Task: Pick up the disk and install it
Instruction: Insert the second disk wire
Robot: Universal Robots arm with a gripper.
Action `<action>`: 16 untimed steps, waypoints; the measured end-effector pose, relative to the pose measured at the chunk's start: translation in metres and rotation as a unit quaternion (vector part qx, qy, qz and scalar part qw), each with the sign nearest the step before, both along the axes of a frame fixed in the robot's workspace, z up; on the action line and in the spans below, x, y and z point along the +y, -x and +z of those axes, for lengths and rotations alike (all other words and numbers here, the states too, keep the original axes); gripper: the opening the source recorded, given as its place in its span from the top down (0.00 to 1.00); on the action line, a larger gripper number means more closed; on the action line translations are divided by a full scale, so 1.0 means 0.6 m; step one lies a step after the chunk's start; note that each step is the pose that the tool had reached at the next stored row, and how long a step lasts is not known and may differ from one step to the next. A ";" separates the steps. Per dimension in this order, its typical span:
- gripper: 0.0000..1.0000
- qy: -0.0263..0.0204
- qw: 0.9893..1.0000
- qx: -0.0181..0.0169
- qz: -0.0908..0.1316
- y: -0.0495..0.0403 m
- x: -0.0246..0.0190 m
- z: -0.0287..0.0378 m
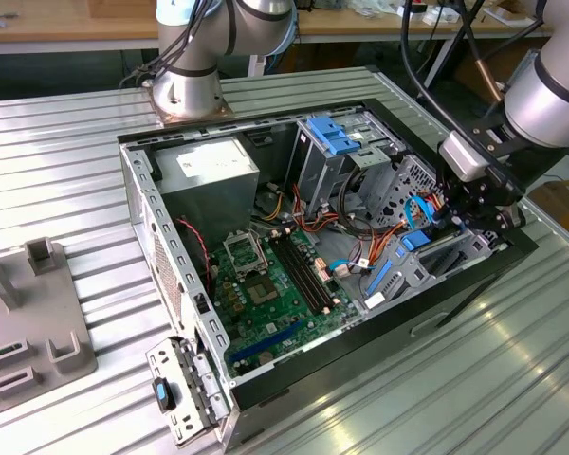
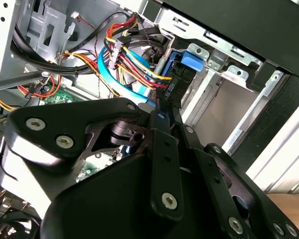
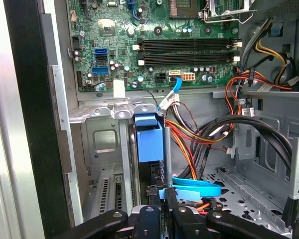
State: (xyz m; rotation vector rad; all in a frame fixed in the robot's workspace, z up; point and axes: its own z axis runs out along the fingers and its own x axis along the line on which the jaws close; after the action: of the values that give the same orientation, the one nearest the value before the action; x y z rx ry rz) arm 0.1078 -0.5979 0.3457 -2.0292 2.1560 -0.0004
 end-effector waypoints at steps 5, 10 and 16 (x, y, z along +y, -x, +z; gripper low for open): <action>0.84 -0.001 1.000 0.000 0.001 0.000 0.0001 0.000; 0.84 -0.001 1.000 0.000 0.004 0.000 0.0001 0.000; 0.84 0.000 1.000 0.001 0.007 -0.001 0.0001 -0.001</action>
State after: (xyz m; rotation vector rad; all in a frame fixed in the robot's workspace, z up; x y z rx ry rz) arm 0.1083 -0.5978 0.3449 -2.0434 2.1431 0.0039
